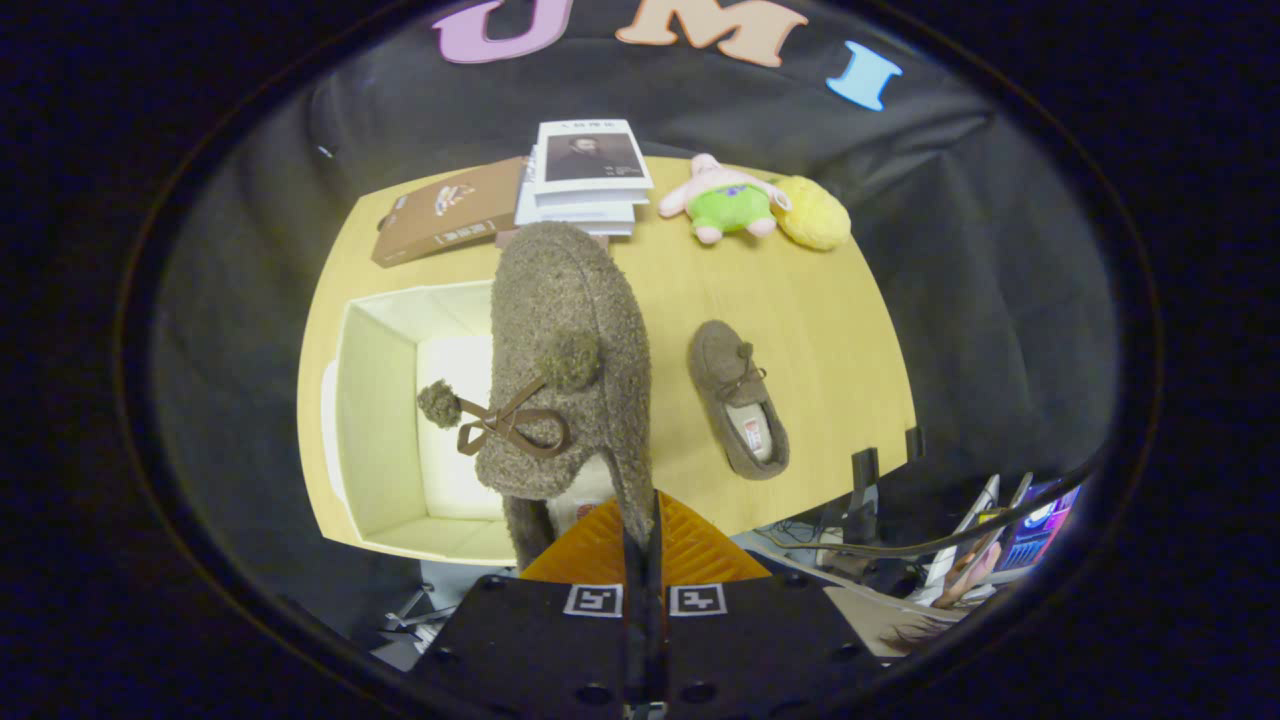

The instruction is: Open the storage box then place both shoes into the box .Put the left shoe in first, then the right shoe, with the right side of both shoes facing outward in a uniform manner.

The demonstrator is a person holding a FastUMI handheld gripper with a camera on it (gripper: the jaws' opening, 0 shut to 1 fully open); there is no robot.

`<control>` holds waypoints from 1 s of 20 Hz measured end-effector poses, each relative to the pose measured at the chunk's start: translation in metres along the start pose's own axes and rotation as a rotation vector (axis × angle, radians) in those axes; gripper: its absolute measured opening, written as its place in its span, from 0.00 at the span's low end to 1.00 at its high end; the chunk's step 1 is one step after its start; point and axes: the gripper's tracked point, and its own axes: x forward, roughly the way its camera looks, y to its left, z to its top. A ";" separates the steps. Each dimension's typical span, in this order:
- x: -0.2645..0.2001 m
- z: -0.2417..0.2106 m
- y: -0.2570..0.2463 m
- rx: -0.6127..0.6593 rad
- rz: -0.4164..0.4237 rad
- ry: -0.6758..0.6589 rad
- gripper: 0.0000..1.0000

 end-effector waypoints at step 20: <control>0.052 -0.019 0.177 -0.090 0.016 0.076 0.03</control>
